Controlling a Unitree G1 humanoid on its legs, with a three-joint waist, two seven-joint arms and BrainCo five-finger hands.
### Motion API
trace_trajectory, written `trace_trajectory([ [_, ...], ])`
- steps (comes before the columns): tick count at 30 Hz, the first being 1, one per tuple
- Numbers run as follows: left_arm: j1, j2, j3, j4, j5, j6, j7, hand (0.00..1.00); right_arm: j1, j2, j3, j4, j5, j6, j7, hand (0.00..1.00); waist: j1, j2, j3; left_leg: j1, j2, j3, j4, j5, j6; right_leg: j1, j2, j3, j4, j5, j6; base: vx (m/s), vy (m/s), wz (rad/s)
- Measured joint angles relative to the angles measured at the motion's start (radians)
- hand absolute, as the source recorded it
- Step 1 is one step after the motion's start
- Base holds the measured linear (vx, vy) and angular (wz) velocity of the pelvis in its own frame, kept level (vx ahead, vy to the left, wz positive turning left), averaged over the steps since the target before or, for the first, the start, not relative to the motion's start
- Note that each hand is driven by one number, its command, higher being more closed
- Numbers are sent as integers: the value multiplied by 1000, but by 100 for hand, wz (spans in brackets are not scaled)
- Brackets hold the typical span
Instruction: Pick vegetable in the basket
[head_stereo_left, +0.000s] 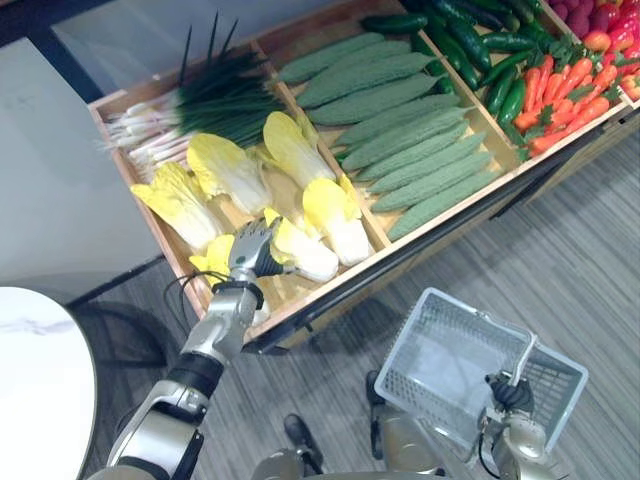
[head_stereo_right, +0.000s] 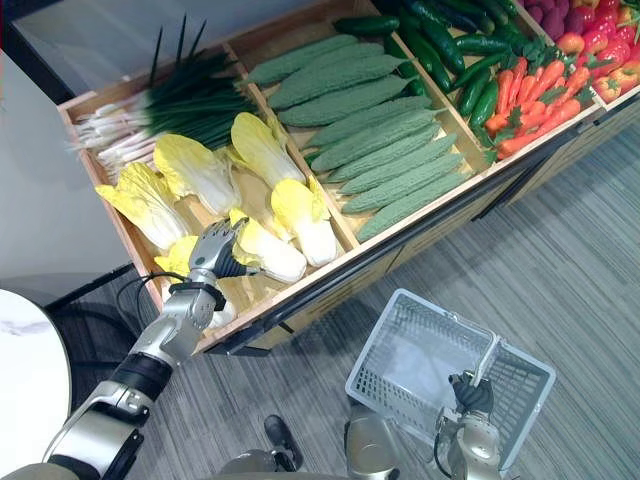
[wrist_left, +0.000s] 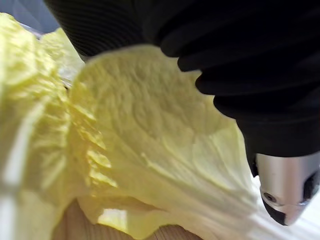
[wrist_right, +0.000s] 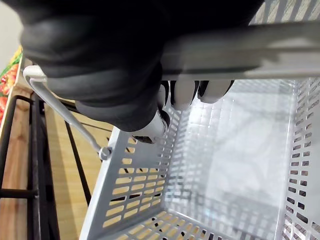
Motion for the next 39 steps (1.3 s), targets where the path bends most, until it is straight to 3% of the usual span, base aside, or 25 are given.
trace_trajectory([
  [15,-76,17,-28,29,-27,-34,-1,100,-27,-14,17,0,39,-8,-2,100,0,4,65,5,-14,6,10,-9,13,-1,-18,22,5,16,17,-23,-4,-2],
  [21,72,-50,65,-132,-158,-16,16,100,-21,3,14,0,36,-7,-12,100,1,8,67,42,-15,-18,5,-9,13,56,-18,4,-20,17,18,4,-3,7],
  [33,286,-170,168,-400,-296,-24,68,100,4,7,-8,2,-2,3,-25,100,52,22,62,106,-15,-34,-10,-10,13,139,-8,-10,-43,17,19,-7,-5,3],
  [39,375,-200,185,-472,-374,-46,93,100,19,11,-23,3,-2,6,-25,100,56,50,20,121,-15,-49,-30,-9,13,156,-6,-19,-52,15,22,3,-7,4],
])
